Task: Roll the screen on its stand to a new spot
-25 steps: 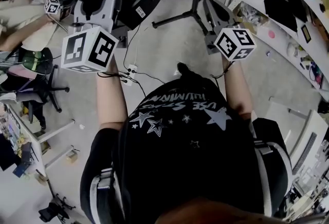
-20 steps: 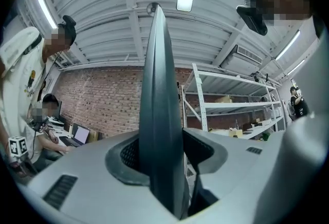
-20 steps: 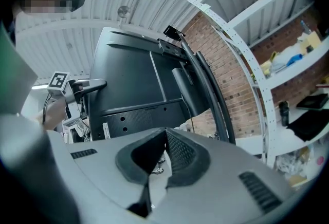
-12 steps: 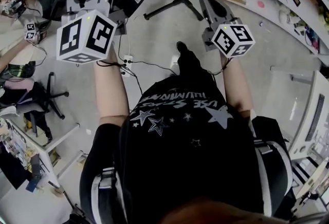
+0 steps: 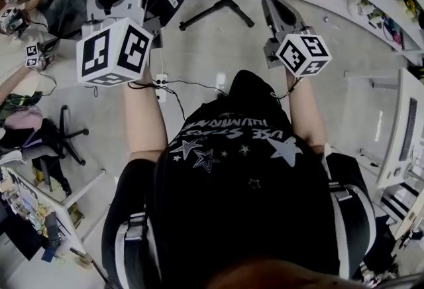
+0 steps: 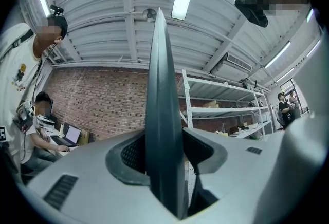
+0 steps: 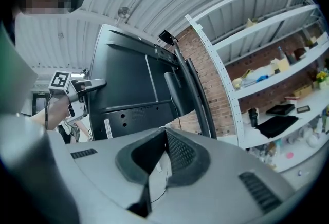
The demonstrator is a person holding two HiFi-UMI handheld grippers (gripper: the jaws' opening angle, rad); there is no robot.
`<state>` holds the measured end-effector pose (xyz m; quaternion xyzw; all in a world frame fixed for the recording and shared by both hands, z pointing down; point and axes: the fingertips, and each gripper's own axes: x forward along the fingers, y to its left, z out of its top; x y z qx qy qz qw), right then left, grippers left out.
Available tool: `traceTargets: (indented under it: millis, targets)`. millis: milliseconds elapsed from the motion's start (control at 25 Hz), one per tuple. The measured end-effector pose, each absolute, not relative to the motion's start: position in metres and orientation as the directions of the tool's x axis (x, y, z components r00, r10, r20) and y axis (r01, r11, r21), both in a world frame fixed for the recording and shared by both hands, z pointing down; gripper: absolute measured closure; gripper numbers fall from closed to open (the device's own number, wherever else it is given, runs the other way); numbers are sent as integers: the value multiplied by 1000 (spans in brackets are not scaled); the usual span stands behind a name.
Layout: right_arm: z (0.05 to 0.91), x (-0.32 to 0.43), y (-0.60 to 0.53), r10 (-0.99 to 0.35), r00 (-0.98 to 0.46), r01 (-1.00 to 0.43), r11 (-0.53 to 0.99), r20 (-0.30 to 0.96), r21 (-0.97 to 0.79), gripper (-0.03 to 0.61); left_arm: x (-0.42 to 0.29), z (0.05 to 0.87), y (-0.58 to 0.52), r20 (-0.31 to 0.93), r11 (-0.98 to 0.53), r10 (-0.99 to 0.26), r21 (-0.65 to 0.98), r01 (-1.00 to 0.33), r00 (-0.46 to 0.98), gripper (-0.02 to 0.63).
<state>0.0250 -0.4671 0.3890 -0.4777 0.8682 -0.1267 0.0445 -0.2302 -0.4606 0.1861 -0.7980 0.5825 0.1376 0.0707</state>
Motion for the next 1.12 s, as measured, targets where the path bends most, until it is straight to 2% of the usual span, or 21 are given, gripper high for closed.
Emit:
traceTargets:
  millis: [280,440,920,1120]
  targets:
    - [384,45,-458,-853,-520,-836,497,45,-234,571,-241,192,-439,-318,-324,-902,49,-945,292,400]
    - [370,64,-469,-893,-450,-863,432,10,-263,571,-269,187,-423,-321,-310,-905,45,-950,280,400]
    - [303,263,-415,-985,-149,-977,160,-87,-141,571,-216,188,-351,-324,-259,-918,51,-965,229,400]
    - [274,358,-365,-990,52,-996,-41,-133,-81,571,-184,191,-335,-316,-252,-922,59,-966,222,400]
